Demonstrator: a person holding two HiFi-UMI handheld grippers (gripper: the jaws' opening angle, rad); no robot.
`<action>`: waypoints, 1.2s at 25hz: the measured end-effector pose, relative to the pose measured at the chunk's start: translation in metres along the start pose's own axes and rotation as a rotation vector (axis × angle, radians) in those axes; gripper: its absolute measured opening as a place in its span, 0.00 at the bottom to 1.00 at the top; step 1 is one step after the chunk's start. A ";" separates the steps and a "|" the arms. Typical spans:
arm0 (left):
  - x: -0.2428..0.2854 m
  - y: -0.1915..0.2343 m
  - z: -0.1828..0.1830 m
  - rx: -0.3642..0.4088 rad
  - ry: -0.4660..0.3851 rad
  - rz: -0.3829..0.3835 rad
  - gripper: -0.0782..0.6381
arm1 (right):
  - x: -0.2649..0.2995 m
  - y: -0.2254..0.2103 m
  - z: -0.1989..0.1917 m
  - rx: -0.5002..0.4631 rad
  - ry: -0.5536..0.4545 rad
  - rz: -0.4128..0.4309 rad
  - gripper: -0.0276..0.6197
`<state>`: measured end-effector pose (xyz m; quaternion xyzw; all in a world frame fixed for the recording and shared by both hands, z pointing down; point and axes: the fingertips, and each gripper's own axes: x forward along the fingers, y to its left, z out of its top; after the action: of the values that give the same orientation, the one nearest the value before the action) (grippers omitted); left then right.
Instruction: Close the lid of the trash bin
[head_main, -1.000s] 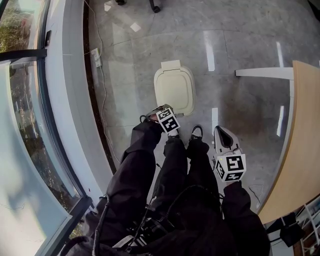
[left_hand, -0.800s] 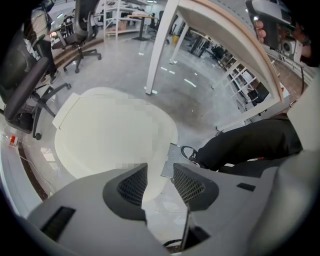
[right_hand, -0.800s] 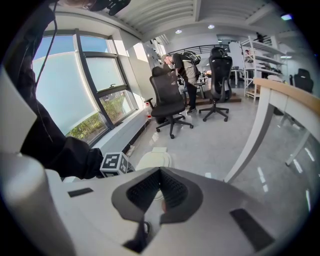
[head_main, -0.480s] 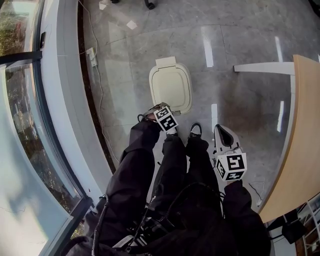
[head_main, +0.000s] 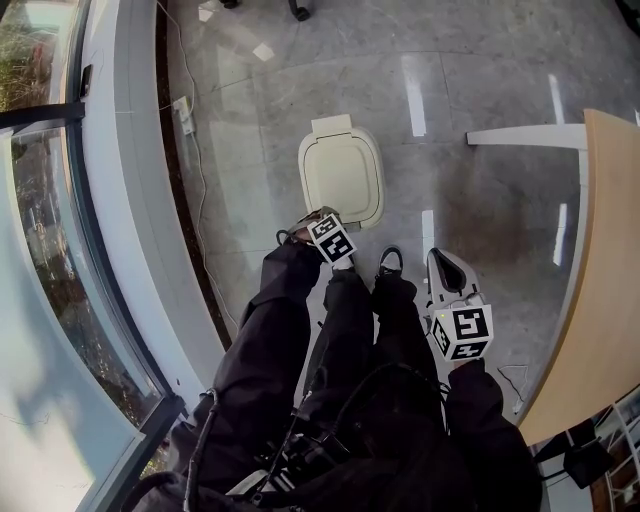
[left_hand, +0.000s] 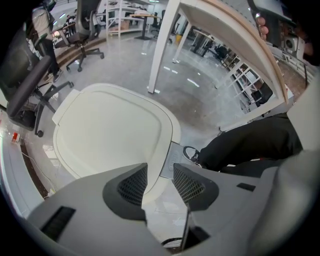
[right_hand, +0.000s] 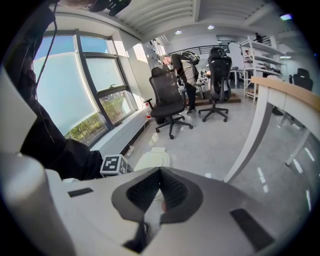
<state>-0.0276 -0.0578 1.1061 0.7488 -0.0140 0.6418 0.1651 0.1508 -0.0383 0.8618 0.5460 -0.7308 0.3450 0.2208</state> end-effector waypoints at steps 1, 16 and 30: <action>-0.003 0.000 0.000 -0.011 -0.008 0.001 0.32 | -0.001 0.001 0.002 -0.002 -0.003 0.001 0.05; -0.230 -0.017 0.039 -0.137 -0.358 0.123 0.32 | -0.075 0.070 0.116 -0.076 -0.112 0.049 0.05; -0.467 -0.056 0.028 -0.370 -0.692 0.355 0.18 | -0.195 0.148 0.235 -0.106 -0.320 0.074 0.05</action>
<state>-0.0702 -0.1011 0.6384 0.8636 -0.3121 0.3579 0.1694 0.0826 -0.0630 0.5303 0.5544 -0.7933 0.2225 0.1175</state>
